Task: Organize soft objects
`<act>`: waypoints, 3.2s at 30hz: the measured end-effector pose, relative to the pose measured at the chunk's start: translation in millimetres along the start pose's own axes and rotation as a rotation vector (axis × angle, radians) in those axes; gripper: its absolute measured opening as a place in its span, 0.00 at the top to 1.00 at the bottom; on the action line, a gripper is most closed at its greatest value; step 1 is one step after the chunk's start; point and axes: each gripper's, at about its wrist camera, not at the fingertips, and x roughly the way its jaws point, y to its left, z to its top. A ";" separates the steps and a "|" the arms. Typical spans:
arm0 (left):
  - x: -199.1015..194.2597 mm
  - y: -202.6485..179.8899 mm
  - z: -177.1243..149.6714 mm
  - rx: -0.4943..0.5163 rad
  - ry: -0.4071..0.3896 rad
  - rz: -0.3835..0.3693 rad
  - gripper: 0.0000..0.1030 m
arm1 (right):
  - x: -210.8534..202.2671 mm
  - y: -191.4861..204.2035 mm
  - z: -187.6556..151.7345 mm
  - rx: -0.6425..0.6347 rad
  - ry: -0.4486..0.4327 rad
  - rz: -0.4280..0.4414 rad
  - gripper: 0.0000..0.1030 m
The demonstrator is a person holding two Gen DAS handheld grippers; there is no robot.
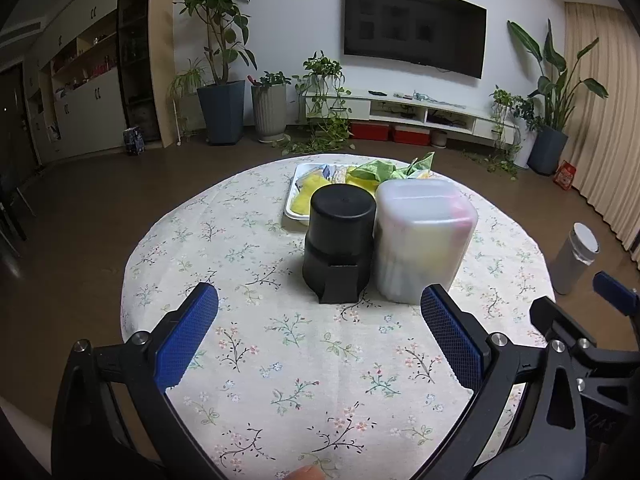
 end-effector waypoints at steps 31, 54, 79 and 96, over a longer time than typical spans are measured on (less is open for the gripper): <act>3.3 -0.9 -5.8 0.000 0.005 0.010 0.00 | 11.4 0.5 0.3 -0.001 0.027 -0.033 0.00; -0.2 4.3 -2.8 -0.008 0.002 0.009 0.00 | 11.6 1.9 0.3 -0.002 0.033 -0.035 0.00; 5.7 3.9 -6.4 -0.023 0.009 0.011 0.00 | 11.0 1.7 1.3 -0.004 0.036 -0.035 0.00; 4.8 -0.2 -7.1 -0.004 0.000 0.009 0.00 | 11.8 2.6 -2.5 -0.007 0.039 -0.036 0.00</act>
